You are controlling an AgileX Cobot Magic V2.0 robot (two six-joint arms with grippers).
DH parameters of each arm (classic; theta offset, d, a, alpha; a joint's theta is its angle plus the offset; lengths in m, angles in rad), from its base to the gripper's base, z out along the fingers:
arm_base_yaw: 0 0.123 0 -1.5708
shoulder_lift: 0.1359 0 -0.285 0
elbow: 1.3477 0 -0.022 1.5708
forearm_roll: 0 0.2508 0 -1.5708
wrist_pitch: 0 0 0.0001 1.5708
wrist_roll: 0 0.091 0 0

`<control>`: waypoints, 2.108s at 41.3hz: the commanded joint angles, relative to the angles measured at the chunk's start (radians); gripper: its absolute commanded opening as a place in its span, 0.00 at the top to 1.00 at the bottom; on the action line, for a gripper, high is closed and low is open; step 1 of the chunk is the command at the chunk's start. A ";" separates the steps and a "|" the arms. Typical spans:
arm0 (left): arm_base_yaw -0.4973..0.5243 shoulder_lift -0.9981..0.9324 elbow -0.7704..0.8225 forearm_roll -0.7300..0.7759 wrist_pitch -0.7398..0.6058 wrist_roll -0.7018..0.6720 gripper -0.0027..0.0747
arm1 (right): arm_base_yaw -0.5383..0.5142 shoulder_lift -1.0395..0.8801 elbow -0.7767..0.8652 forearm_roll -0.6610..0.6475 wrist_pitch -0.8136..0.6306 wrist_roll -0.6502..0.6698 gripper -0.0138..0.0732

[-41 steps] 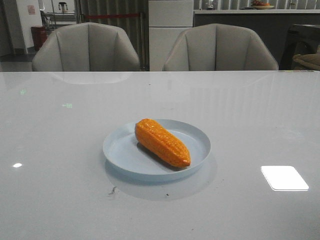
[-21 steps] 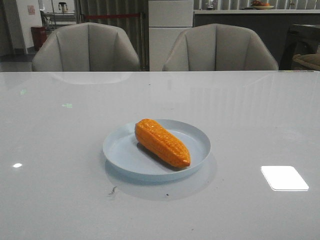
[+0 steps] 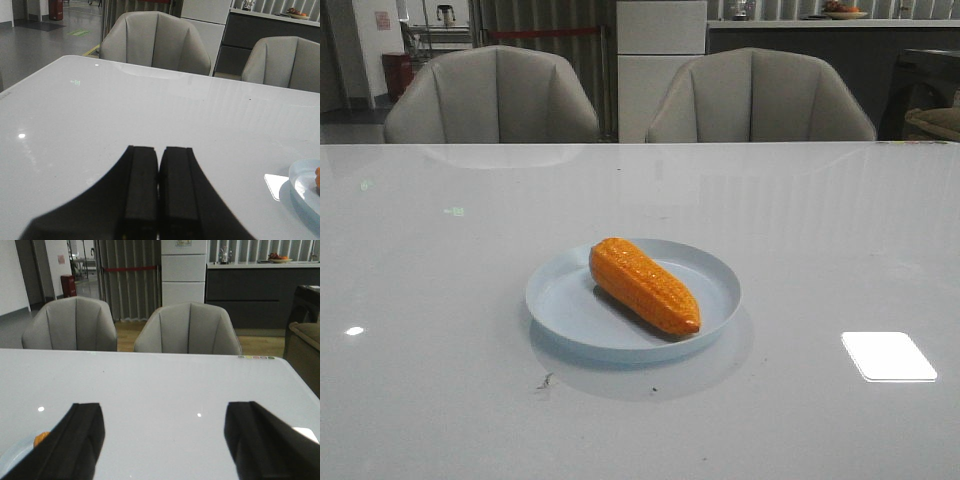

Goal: Place corn on plate with both arms

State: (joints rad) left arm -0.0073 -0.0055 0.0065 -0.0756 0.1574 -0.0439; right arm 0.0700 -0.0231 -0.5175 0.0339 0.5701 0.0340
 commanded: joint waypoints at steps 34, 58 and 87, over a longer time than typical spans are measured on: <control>0.000 -0.015 0.038 -0.010 -0.080 -0.005 0.84 | -0.003 -0.011 0.525 0.015 -0.541 0.001 0.76; 0.000 -0.015 0.038 -0.010 -0.080 -0.005 0.84 | -0.003 -0.011 0.525 0.015 -0.562 0.001 0.76; 0.000 -0.015 0.038 -0.010 -0.080 -0.005 0.84 | -0.003 -0.011 0.525 0.015 -0.562 0.001 0.76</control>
State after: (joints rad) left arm -0.0073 -0.0055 0.0065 -0.0756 0.1574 -0.0439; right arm 0.0700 -0.0231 0.0289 0.0429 0.1038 0.0340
